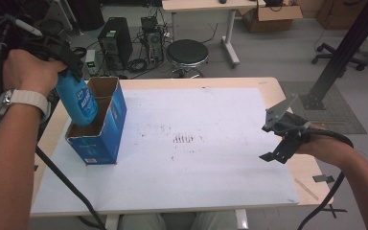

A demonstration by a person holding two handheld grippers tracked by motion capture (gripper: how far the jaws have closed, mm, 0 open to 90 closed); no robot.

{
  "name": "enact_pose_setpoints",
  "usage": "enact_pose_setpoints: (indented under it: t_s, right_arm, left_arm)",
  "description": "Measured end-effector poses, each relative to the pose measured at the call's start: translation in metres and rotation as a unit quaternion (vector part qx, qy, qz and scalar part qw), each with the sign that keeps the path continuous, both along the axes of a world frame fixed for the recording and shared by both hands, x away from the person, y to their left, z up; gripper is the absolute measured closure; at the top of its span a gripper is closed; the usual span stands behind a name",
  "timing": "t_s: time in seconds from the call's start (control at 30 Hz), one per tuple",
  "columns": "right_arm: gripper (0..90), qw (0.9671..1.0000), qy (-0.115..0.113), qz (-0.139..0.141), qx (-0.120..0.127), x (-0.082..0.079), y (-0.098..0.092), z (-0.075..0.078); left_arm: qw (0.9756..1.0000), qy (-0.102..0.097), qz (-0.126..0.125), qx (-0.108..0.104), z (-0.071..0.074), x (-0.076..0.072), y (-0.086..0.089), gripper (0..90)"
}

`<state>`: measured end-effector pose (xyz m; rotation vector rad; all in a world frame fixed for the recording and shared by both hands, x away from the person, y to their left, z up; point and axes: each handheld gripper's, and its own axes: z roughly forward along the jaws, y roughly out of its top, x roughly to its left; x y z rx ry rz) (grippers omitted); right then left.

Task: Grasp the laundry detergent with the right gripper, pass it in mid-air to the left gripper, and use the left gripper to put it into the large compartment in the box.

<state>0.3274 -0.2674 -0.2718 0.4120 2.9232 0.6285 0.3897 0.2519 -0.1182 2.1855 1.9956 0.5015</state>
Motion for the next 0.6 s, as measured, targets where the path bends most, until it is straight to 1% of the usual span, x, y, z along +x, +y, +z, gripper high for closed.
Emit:
enact_pose_setpoints:
  t_s: [0.13,0.3,0.4,0.6]
  right_arm:
    - [6.6,1.0000,0.002,-0.002,-0.003,0.000,-0.002,-0.002]
    - [6.5,1.0000,0.005,-0.007,-0.002,-0.001,-0.004,-0.004]
    - [6.6,0.9999,0.007,-0.010,-0.003,-0.001,-0.004,-0.006]
    - [6.3,0.9998,0.008,-0.015,-0.003,-0.002,-0.005,-0.007]
  left_arm:
    - [1.0000,-0.001,-0.001,0.000,-0.015,0.003,0.002,38.5]
    - [1.0000,-0.002,-0.004,-0.007,-0.036,0.007,0.004,38.4]
    - [1.0000,-0.003,-0.001,-0.005,-0.049,0.009,0.004,38.5]
    - [1.0000,-0.004,0.002,-0.006,-0.076,0.012,0.005,38.4]
